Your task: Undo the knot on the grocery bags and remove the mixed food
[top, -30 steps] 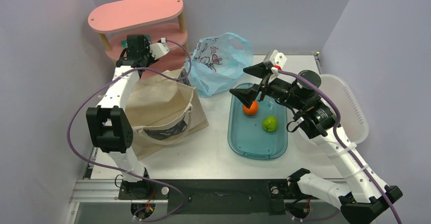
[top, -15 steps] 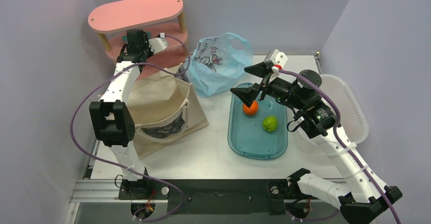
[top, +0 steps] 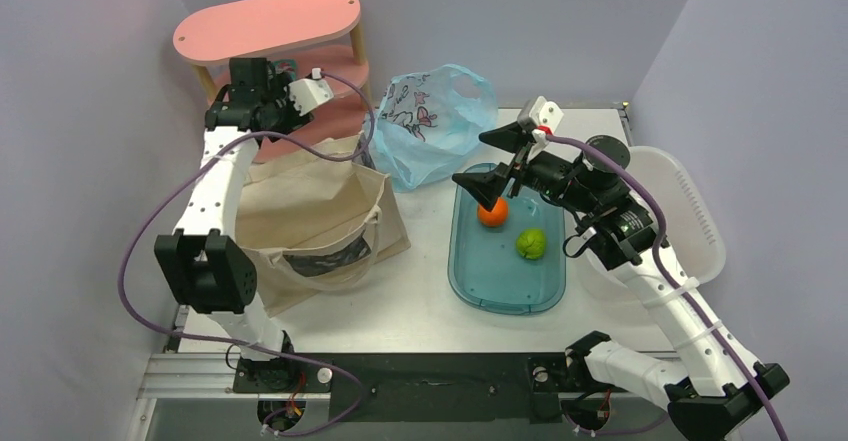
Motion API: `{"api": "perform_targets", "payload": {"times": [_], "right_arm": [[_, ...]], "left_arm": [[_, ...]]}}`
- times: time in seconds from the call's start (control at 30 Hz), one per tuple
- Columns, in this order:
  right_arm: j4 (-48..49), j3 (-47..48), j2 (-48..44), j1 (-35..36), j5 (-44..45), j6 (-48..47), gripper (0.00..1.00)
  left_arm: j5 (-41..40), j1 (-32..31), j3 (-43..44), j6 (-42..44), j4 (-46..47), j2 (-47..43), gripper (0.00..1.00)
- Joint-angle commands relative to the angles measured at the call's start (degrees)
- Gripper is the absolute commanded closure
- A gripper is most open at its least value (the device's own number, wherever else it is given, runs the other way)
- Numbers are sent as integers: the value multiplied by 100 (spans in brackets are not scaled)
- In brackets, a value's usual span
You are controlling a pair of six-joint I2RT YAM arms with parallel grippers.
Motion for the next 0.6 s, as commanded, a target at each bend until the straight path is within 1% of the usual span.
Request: {"api": "perform_targets", "payload": {"times": [0.0, 0.07, 0.17, 0.3, 0.43, 0.47, 0.57], "right_arm": [[239, 93, 102, -34, -117, 8, 13], [241, 91, 154, -32, -89, 54, 13], [129, 137, 295, -33, 197, 155, 15], [-543, 555, 803, -33, 794, 92, 17], [-937, 964, 1576, -52, 1381, -535, 17], [-961, 1089, 1684, -65, 1438, -646, 16], [-1106, 1312, 2212, -97, 1248, -1283, 16]], "left_arm": [[912, -80, -4, -344, -744, -1006, 48], [1101, -166, -9, -626, -922, -1311, 47], [1284, -295, -30, -1091, -1075, -1661, 46], [1466, -337, -50, -2106, -1131, -2079, 44], [1929, -344, -109, -3364, -1208, -2499, 43], [2153, -361, -210, -3517, -1166, -2567, 43], [2404, -472, -489, -4138, -866, -2913, 42]]}}
